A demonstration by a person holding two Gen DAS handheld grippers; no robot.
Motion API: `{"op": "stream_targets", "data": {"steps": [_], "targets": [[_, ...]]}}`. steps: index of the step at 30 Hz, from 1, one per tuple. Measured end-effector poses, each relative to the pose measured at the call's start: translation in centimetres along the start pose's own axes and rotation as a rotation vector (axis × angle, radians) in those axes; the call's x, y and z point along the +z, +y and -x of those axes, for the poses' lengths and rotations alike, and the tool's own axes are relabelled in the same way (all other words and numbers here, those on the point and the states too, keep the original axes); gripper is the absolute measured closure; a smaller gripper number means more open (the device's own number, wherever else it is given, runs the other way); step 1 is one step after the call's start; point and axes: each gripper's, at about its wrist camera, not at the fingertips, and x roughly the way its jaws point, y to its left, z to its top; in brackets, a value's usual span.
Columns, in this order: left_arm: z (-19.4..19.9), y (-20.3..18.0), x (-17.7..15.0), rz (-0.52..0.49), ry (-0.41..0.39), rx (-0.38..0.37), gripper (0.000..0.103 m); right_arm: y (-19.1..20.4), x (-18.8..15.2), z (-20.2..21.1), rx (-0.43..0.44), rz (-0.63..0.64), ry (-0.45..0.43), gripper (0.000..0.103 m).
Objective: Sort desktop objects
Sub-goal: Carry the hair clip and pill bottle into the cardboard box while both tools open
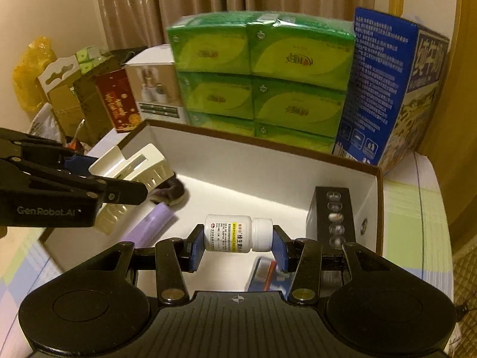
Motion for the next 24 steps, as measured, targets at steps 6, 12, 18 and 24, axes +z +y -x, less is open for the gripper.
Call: {"op": "stream_targets", "data": {"steps": [6, 12, 18, 24], "targets": [[-4.2, 0.5, 1.6, 0.022, 0.038, 0.015, 0.066, -1.8, 1.8, -3.2, 0.004, -0.023, 0.023, 0.059], [-7.9, 1.1, 2.5, 0.032, 0.073, 0.035, 0.066, -2.7, 2.8, -5.6, -0.014, -0.019, 0.048, 0.059], [-10.8, 1.7, 2.7, 0.048, 0.109, 0.035, 0.066, -3.1, 3.0, -7.5, -0.015, 0.005, 0.070, 0.059], [-12.7, 2.2, 2.6, 0.059, 0.130, 0.037, 0.066, -3.3, 3.2, -8.5, -0.017, 0.017, 0.085, 0.059]]}}
